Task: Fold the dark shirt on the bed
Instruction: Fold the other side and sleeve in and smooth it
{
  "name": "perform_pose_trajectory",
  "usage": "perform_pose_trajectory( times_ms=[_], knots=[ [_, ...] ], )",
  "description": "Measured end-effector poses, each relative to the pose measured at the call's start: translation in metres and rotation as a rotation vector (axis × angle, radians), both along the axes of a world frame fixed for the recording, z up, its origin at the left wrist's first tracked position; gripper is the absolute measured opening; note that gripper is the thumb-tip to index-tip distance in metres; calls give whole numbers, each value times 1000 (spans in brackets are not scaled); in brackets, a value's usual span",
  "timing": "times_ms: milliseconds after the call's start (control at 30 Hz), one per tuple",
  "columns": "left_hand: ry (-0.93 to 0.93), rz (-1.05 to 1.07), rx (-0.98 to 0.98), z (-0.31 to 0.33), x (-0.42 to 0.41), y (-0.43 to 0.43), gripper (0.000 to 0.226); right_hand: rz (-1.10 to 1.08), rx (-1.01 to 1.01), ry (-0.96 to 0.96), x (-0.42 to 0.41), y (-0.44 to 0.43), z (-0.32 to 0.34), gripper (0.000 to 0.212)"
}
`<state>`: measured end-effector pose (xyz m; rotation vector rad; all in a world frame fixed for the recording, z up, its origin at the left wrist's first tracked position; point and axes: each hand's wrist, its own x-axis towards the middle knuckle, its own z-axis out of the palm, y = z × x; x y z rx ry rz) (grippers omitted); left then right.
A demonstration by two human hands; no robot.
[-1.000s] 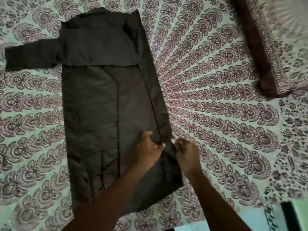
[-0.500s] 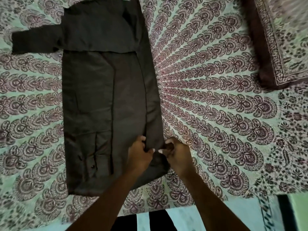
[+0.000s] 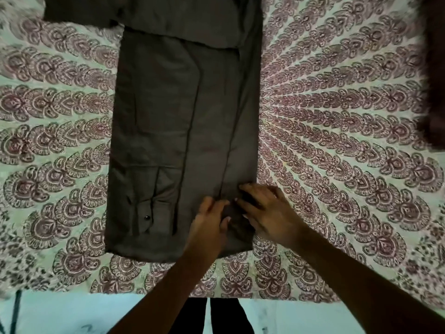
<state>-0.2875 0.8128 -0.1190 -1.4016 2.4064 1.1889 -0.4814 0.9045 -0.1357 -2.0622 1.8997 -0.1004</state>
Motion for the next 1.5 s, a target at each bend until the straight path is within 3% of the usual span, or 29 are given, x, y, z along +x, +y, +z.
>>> perform_pose_trajectory(
  times_ms=[100,200,333,500,667,733,867,967,1033,1133,1267,1400,1500],
  knots=[
    [-137,-134,-124,5,3,-6,45,111,46,68,-21,-15,3,51],
    [-150,-307,-323,6,6,-15,69,188,93,102,-37,-34,9,54],
    [-158,-443,-401,1,9,-31,87,174,96,175,-60,-68,8,58],
    [-180,-484,-385,-8,5,-35,100,-95,67,198,-91,-114,3,65],
    [-270,-411,-222,-2,-15,-36,132,-92,36,199,-113,-144,-1,68],
    [-238,-341,-254,-1,-31,-40,123,-26,43,193,-124,-153,-1,68],
    [-111,-187,-502,-8,-67,-60,75,134,41,176,-146,-157,-2,66],
    [-26,-166,-622,-12,-85,-71,46,298,34,167,-166,-160,-4,62],
    [2,-175,-694,-15,-95,-76,30,283,22,162,-178,-173,-4,61],
    [38,-131,-727,-16,-121,-90,24,172,23,158,-193,-204,-2,59],
    [-45,-104,-716,-26,-145,-110,25,280,-67,159,-205,-235,1,51],
    [-41,-108,-710,-45,-142,-111,31,234,-234,69,-213,-273,7,38],
    [-37,-101,-723,-47,-140,-109,32,383,-106,107,-216,-318,16,43]
  ],
)
